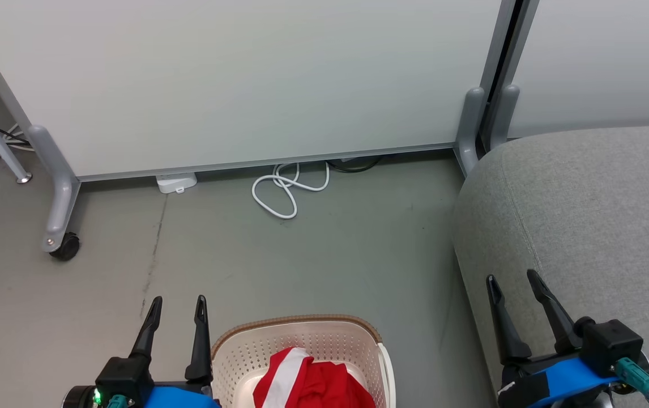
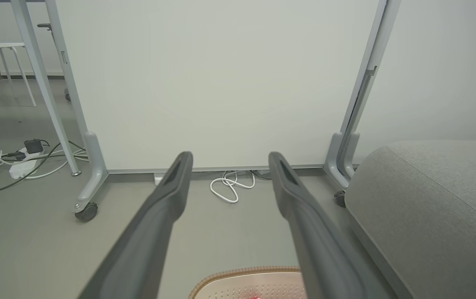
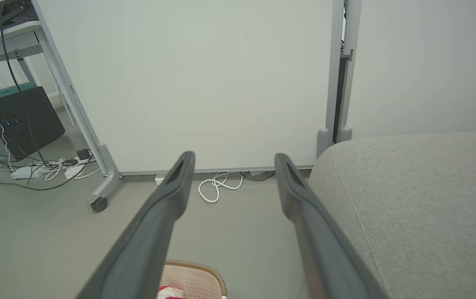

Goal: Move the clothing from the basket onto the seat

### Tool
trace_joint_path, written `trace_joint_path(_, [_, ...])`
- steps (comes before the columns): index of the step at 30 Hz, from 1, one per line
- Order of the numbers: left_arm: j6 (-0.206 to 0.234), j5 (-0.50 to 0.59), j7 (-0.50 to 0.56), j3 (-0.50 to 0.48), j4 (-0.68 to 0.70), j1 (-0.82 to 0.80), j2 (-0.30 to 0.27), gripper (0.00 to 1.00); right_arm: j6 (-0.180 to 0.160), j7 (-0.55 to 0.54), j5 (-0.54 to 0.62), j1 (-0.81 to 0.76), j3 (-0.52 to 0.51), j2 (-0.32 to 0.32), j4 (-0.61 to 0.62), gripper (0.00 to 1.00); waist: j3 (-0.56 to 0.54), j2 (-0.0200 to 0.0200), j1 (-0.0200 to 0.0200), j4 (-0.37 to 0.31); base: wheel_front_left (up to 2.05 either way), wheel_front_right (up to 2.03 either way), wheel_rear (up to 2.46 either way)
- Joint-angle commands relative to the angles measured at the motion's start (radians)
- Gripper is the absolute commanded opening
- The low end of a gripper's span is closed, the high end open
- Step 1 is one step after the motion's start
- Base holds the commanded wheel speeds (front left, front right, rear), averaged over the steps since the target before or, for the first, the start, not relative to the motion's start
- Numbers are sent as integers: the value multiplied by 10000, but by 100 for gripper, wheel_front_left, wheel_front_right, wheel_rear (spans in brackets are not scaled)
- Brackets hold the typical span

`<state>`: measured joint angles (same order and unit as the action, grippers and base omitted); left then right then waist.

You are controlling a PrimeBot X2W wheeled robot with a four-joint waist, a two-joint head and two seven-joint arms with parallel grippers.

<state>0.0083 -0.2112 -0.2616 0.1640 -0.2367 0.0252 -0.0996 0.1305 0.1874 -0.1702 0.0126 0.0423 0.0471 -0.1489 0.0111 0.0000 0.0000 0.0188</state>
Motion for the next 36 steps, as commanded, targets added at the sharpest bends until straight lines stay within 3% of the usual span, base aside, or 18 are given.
trace_joint_path(1, [0, 1, -52, -38, -26, -23, -12, 100, 4, 78, -59, 45, 33, 59, 29, 100, 56, 0, 0, -36, 0, 0, 0])
trace_joint_path(10, [-211, -172, 227, -58, -965, -566, -218, 100, 3, 145, -36, 910, 894, 56, 247, 100, 1420, 0, 0, -1152, 0, 0, 0])
trace_joint_path(23, [-692, 178, 1437, 173, -4346, -2845, -1486, 100, 3, 742, -1231, 2805, 2575, 49, 129, 100, 4540, 0, 0, -3530, 0, 0, 0])
trace_joint_path(36, [-948, 110, 2945, 291, -6286, -4937, -2283, 100, 3, 782, -2295, 3386, 2827, 40, 754, 100, 6721, 0, 0, -4373, 0, 0, 0])
